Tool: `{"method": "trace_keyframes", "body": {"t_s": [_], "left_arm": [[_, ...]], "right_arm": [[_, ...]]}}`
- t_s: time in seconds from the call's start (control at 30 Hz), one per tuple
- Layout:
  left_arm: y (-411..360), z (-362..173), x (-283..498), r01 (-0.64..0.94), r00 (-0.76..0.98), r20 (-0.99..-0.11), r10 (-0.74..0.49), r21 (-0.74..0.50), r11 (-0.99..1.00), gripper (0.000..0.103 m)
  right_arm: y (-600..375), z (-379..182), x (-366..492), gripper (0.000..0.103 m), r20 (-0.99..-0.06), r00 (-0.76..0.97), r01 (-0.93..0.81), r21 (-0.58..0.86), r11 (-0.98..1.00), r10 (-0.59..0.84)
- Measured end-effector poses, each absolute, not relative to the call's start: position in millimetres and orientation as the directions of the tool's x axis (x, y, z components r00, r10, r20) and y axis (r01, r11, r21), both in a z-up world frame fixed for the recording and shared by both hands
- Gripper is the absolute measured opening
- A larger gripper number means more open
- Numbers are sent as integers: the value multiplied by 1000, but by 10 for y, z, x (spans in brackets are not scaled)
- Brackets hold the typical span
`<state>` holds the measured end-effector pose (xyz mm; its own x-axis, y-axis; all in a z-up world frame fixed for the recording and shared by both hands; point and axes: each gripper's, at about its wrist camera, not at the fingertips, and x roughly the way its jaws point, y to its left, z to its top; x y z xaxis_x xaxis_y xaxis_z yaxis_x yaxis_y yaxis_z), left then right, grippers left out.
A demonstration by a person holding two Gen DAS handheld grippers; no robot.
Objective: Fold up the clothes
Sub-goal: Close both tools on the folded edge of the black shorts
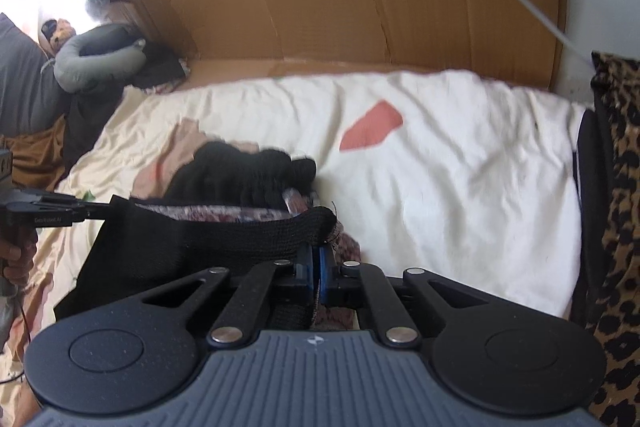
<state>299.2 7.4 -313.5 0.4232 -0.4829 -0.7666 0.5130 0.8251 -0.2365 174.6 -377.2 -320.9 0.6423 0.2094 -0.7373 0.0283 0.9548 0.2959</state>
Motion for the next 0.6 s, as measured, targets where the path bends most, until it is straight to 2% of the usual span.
{"method": "trace_keyframes", "body": {"t_s": [0.2,0.43,0.6], "left_arm": [[132,-3059,3063,476,470,-745,-474,-239,847,3],[53,-3330,3012,490,398,-811,-430,-208,846,3],[17,-3392,2914,529,387,-827,-408,-164,833,3]], "right_arm": [[-3804,-3184,1806,1,-742,647,54,277,959,177],[-3768,-3504,1986,1,-804,573,69,240,968,158],[-3747,-3606,2027,2,-812,558,71,251,965,170]]}}
